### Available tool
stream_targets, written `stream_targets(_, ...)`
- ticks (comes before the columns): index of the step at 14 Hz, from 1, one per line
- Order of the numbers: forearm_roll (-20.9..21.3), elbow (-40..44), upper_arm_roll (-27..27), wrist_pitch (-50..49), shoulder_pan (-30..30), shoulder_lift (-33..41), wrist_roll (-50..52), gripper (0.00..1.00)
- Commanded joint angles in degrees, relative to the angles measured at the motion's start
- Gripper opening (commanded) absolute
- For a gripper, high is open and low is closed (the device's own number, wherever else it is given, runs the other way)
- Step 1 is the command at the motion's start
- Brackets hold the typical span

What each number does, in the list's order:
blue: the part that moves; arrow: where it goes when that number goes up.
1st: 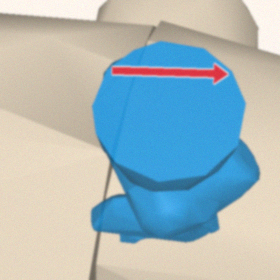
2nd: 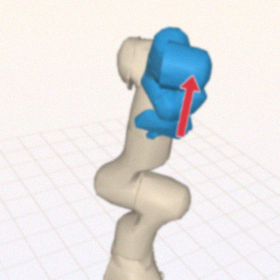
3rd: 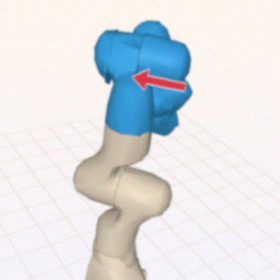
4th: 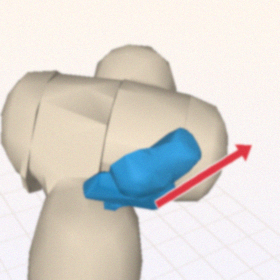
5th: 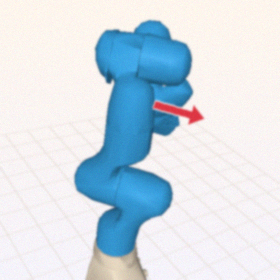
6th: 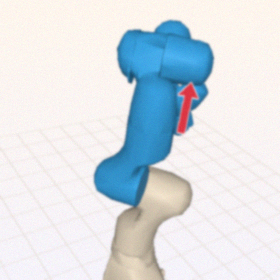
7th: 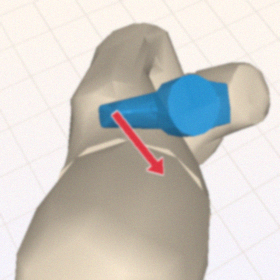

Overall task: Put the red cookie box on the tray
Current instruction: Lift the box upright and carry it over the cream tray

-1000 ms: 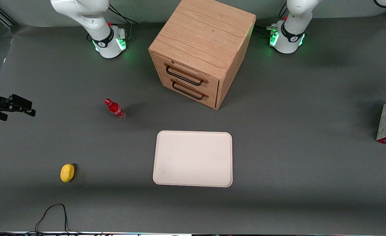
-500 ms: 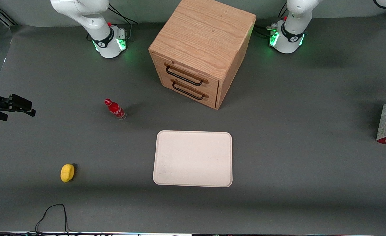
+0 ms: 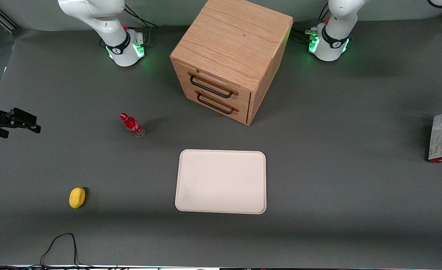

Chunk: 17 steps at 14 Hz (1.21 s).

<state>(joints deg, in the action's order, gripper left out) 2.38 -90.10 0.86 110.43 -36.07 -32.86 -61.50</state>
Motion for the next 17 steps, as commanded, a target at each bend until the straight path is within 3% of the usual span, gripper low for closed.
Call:
stream_targets(1, -0.4, -0.9, 0.5, -10.5, 4.2, 10.2, 6.1, 0.00)
stream_targets(5, -0.5, 0.6, -1.1, -26.6, 10.6, 20.7, 19.7, 0.00)
stream_targets(8, -1.2, 7.2, -3.8, -36.0, 16.5, 22.1, 33.4, 0.00)
stream_targets(11, -9.0, 8.2, -8.3, -35.5, 22.0, 21.4, 52.5, 0.00)
stream_targets(15, -8.9, 19.8, -11.9, -26.6, 34.2, 10.6, 73.2, 0.00)
stream_targets(17, -6.1, 23.5, -11.8, -19.5, 39.9, 4.2, 78.4, 0.00)
